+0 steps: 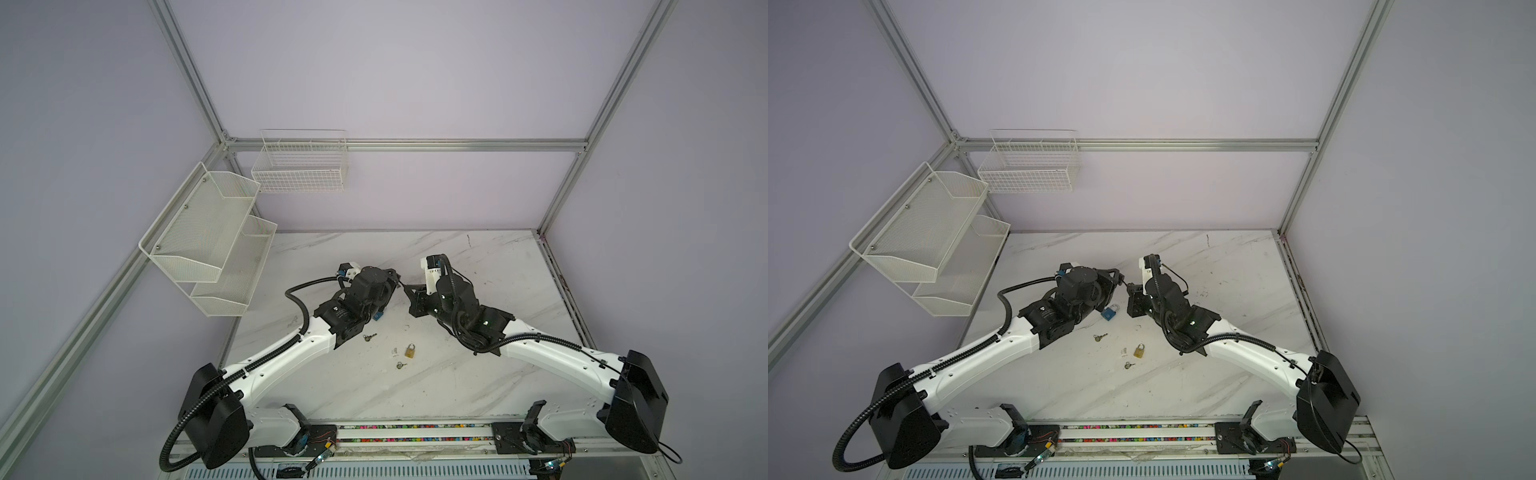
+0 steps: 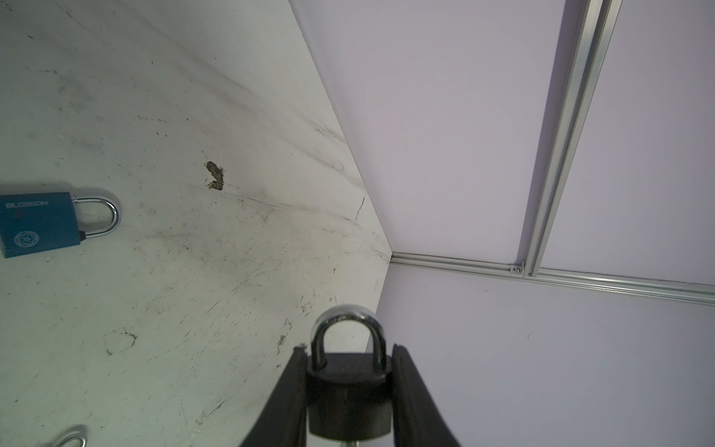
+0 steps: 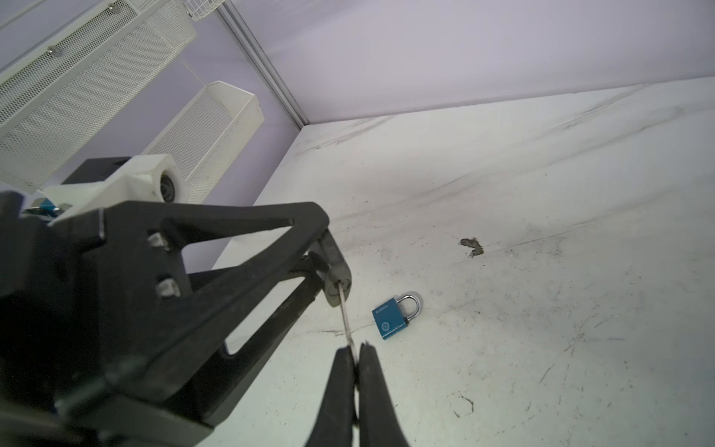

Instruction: Unlock with the key

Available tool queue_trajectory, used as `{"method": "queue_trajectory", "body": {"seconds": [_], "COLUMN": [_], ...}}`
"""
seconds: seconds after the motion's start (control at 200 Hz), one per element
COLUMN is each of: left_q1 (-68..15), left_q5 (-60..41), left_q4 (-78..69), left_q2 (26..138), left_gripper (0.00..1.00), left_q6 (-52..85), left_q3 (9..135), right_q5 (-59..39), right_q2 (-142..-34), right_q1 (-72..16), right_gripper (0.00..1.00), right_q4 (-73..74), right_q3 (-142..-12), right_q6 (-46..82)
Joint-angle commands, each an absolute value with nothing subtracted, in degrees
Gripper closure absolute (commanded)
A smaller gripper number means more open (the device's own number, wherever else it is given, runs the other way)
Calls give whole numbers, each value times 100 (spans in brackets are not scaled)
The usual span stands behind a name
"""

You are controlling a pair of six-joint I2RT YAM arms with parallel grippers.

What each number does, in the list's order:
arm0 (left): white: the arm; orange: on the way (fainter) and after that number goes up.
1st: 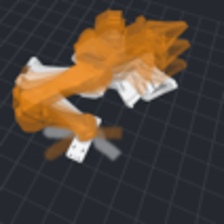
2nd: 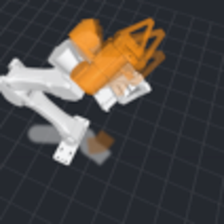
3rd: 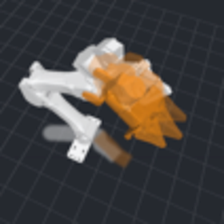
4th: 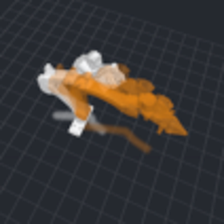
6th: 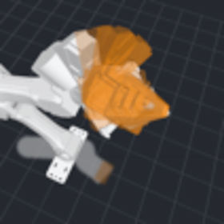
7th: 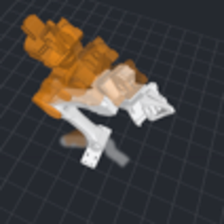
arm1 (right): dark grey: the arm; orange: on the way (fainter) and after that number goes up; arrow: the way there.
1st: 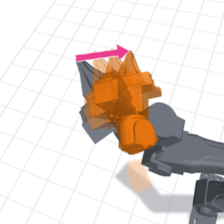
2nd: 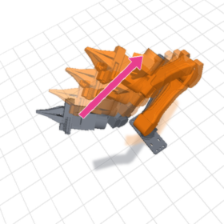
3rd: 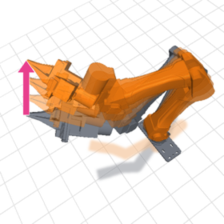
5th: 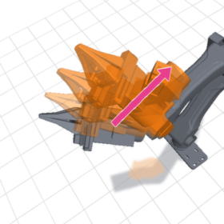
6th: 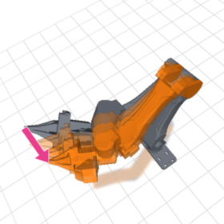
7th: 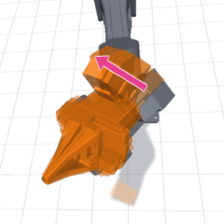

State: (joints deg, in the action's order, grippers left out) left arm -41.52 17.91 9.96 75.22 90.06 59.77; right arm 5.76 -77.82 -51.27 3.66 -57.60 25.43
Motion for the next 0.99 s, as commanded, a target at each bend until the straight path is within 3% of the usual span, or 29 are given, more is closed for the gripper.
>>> {"method": "queue_trajectory", "body": {"seconds": [0.0, 0.47, 0.725, 0.99], "left_q1": [-4152, -4221, -4401, -4433], "left_q5": [1412, 548, 832, 1300], "left_q4": [709, 677, 791, 1035], "left_q2": [7535, 7666, 7573, 7386], "left_gripper": [100, 100, 100, 100], "left_q6": [9111, 9198, 9140, 9233], "left_q3": [6108, 6355, 6356, 6083], "right_q5": [915, 1485, 893, 2012], "right_q2": [-7975, -7699, -7725, -7609], "right_q1": [-5303, -5350, -5352, -5672], "right_gripper": [100, 100, 100, 100], "right_q4": [346, 778, 1260, 1543], "right_q3": [-6037, -5865, -5840, -5674], "right_q6": [2250, 1493, 1995, 1178]}}
